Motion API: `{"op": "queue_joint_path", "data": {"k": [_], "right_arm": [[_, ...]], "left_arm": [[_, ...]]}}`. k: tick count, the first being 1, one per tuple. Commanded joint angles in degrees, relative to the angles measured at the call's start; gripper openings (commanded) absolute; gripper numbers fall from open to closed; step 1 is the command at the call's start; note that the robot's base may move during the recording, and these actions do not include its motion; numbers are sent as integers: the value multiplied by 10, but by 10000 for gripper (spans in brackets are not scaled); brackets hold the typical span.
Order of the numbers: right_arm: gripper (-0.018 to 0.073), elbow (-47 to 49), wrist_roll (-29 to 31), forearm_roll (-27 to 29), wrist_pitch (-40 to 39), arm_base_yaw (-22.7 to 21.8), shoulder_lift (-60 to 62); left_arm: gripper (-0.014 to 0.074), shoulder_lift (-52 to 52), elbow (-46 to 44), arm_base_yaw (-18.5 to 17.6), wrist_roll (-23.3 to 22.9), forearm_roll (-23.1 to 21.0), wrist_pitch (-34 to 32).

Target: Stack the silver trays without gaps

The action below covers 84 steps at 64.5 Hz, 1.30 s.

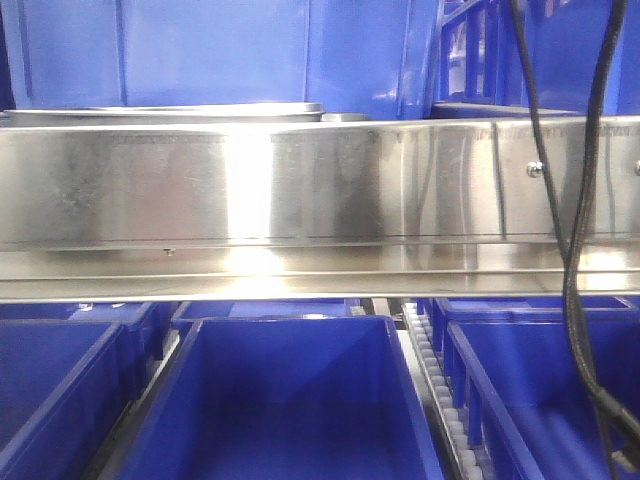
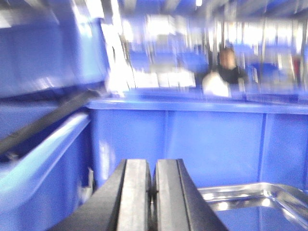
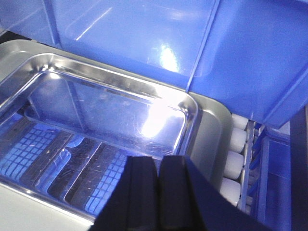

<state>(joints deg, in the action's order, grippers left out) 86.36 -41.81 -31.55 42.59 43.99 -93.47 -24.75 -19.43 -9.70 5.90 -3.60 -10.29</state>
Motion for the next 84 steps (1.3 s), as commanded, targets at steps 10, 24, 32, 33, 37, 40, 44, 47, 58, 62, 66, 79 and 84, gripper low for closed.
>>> {"op": "queue_joint_path", "data": {"k": [10, 24, 32, 33, 37, 40, 44, 47, 58, 62, 66, 79, 84], "right_arm": [[-71, 3, 3, -2, 21, 0, 10], [-71, 3, 3, -10, 55, 0, 19], [-71, 3, 3, -10, 56, 0, 23], [-71, 3, 3, -10, 56, 0, 23], [-71, 3, 3, -10, 55, 0, 23], [-71, 3, 3, -10, 54, 0, 23], [-71, 3, 3, -10, 51, 0, 23], [-71, 3, 3, -10, 48, 0, 23], [-71, 3, 3, -10, 45, 0, 23], [-71, 3, 3, -10, 45, 0, 23], [-71, 3, 3, -10, 45, 0, 23], [-71, 3, 3, -14, 34, 0, 23], [-71, 3, 3, -11, 23, 0, 23]], "left_arm": [[4, 99, 94, 0, 1, 3, 5], [4, 135, 132, 0, 1, 3, 24], [4, 138, 133, 0, 1, 3, 24], [4, 138, 133, 0, 1, 3, 24], [4, 138, 133, 0, 1, 3, 24], [4, 138, 133, 0, 1, 3, 24], [4, 138, 133, 0, 1, 3, 24], [4, 138, 133, 0, 1, 3, 24], [4, 138, 133, 0, 1, 3, 24], [4, 138, 133, 0, 1, 3, 24], [4, 138, 133, 0, 1, 3, 24], [4, 138, 133, 0, 1, 3, 24], [4, 138, 133, 0, 1, 3, 24]]}}
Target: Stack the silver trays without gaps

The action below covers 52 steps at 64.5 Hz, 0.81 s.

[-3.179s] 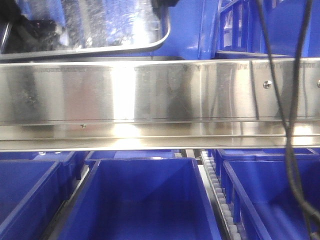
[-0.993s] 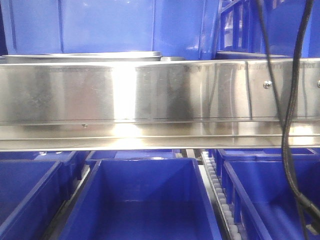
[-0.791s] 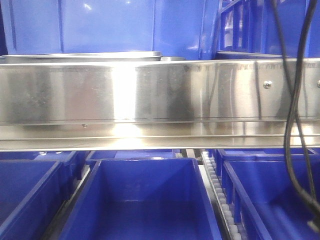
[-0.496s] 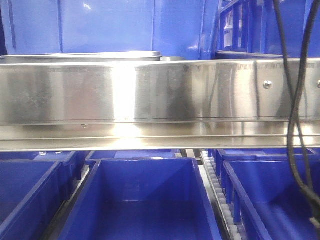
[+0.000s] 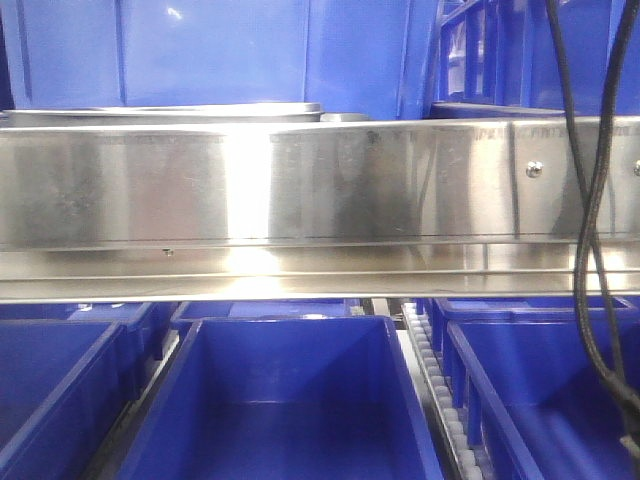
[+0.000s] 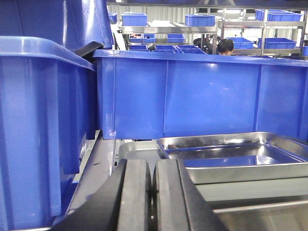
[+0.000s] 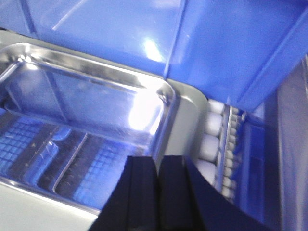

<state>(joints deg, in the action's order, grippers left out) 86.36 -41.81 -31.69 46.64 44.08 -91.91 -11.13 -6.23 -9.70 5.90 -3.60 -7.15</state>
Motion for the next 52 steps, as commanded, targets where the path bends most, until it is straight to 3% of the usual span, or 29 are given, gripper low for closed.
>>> {"op": "queue_joint_path", "data": {"k": [1, 14, 33, 42, 52], "right_arm": [[-71, 3, 3, -9, -19, -1, 7], [-71, -22, 20, -6, -71, 28, 39], [-71, -232, 40, -6, -259, 38, 242], [-71, -351, 39, 6, -321, -4, 352], [-71, -481, 39, 15, -431, -102, 495]], "left_arm": [[4, 2, 1, 0, 1, 3, -7], [4, 2, 1, 0, 1, 3, -7], [4, 2, 1, 0, 1, 3, -7], [4, 2, 1, 0, 1, 3, -8], [4, 2, 1, 0, 1, 3, -8]]}}
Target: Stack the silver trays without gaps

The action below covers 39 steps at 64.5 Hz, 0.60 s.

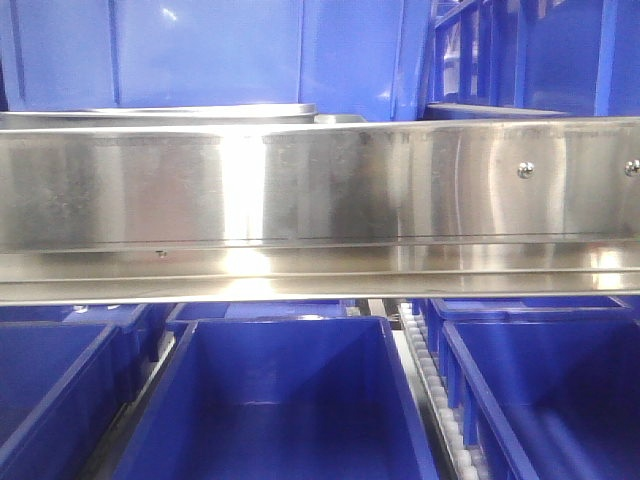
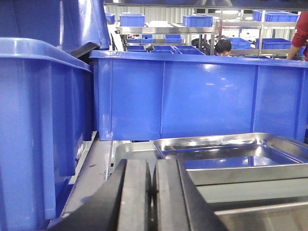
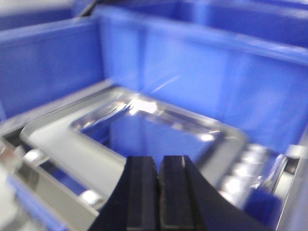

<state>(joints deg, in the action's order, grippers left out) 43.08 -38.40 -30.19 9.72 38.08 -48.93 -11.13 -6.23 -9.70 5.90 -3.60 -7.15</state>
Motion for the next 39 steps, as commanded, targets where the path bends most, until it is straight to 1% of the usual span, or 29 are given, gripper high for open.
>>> {"op": "queue_joint_path", "data": {"k": [1, 7, 21, 24, 32, 39], "right_arm": [[-71, -63, 5, 0, -69, -55, 81], [-71, -130, 5, 2, -89, -126, 162], [-71, -246, 5, 7, -91, -284, 327], [-71, -264, 5, 1, -85, -309, 355], [-71, -311, 5, -6, -60, -359, 416], [-71, -347, 5, -6, -60, -377, 446]], "left_arm": [[4, 2, 1, 0, 1, 3, -8], [4, 2, 1, 0, 1, 3, -8], [4, 2, 1, 0, 1, 3, -8], [4, 2, 1, 0, 1, 3, -8], [4, 2, 1, 0, 1, 3, -8], [4, 2, 1, 0, 1, 3, -8]]}}
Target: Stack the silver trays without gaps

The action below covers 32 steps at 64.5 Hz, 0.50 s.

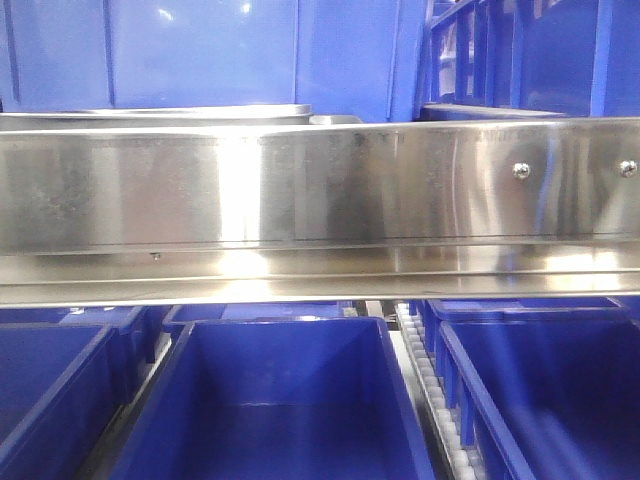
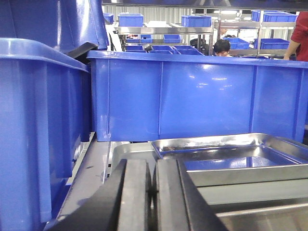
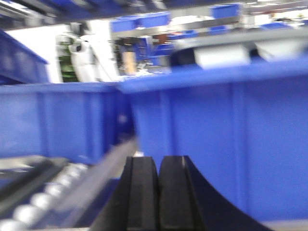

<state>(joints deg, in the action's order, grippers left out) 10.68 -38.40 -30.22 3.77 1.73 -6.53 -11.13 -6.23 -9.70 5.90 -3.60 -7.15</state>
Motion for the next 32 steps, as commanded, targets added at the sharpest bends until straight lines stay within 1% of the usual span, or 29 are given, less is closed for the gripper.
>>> {"op": "queue_joint_path", "data": {"k": [1, 10, 16, 32], "right_arm": [[-71, -30, 5, -6, -1, -15, 24], [-71, -77, 5, -6, -13, -16, 35], [-71, -107, 5, -7, -38, -16, 35], [-71, -107, 5, -70, -44, -16, 35]], "left_arm": [[4, 2, 1, 0, 1, 3, -8], [4, 2, 1, 0, 1, 3, -8], [4, 2, 1, 0, 1, 3, -8], [4, 2, 1, 0, 1, 3, -12]]}}
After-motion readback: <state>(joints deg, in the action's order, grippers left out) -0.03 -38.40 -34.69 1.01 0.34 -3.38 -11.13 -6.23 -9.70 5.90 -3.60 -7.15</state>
